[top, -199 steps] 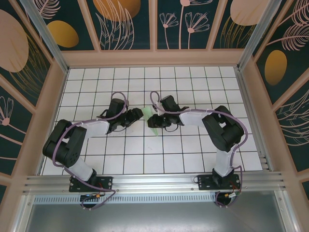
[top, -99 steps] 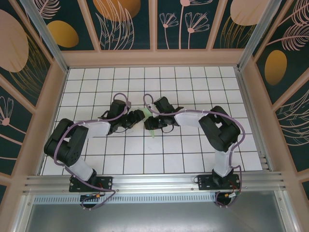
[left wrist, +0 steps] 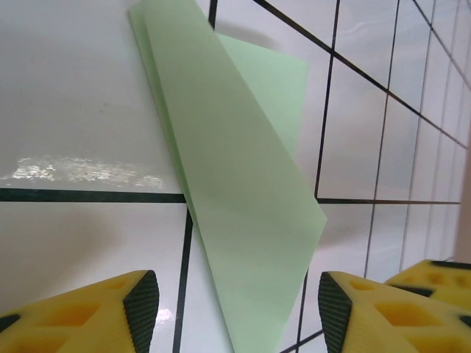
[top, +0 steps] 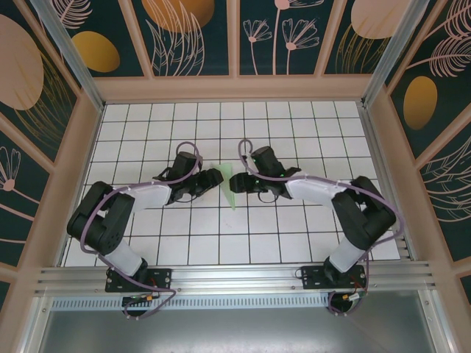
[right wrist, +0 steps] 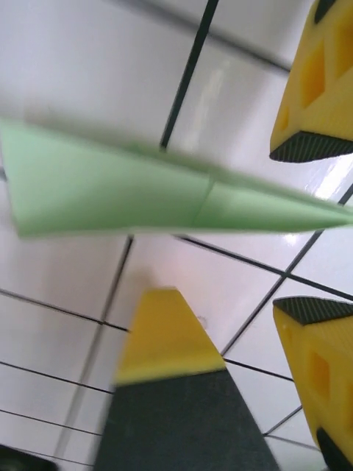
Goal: Fold a paper plane with a square sheet of paper (pick it up from the middle)
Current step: Move a paper plane to the center of the table.
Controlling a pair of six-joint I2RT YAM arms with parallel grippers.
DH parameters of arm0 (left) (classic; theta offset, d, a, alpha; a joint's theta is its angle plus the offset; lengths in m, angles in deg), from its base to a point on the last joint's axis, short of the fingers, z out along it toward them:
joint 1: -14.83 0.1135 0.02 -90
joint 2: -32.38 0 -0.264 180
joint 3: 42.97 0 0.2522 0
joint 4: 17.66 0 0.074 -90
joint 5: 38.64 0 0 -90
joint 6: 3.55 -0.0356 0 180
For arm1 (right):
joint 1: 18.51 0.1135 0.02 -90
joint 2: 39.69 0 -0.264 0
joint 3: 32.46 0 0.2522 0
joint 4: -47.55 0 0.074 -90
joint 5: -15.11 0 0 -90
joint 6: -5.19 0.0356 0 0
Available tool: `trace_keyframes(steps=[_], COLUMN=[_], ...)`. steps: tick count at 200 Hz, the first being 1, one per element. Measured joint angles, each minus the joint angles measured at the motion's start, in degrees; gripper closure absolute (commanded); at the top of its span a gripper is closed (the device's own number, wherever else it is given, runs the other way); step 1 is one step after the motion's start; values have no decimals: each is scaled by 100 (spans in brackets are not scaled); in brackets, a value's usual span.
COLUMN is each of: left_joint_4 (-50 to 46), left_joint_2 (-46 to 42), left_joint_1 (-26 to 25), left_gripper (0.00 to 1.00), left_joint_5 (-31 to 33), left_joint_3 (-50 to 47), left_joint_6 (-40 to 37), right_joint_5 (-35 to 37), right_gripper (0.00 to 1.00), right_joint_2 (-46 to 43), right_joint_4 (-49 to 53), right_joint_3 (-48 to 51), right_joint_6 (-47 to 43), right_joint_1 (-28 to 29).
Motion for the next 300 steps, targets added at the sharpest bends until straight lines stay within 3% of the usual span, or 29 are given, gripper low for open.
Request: trace_keyframes(steps=[34, 64, 139, 211, 245, 300], left_joint_4=[-656, -1086, -2006, -2129, -2072, -1582], left_joint_2=[22, 339, 960, 911, 778, 262], left_joint_1=[-391, -634, -841, -841, -841, -841], left_gripper=[38, 41, 55, 76, 100, 100], left_joint_5=[697, 1091, 2002, 2155, 2155, 1803], left_joint_3=[538, 1113, 1827, 1825, 1679, 1589], left_joint_6=[-229, -402, -675, -680, -640, -667], right_joint_5=[953, 1589, 2190, 2240, 2234, 2232], right_gripper=[34, 34, 34, 34, 35, 35], right_joint_2=[-732, -872, -872, -872, -872, -1080], right_joint_4=[-201, -227, -254, -245, -236, -295], right_joint_3=[684, 820, 892, 892, 890, 916], right_joint_6=[476, 774, 1058, 1132, 1176, 1362], right_joint_1=[-319, -345, -345, -345, -345, -365])
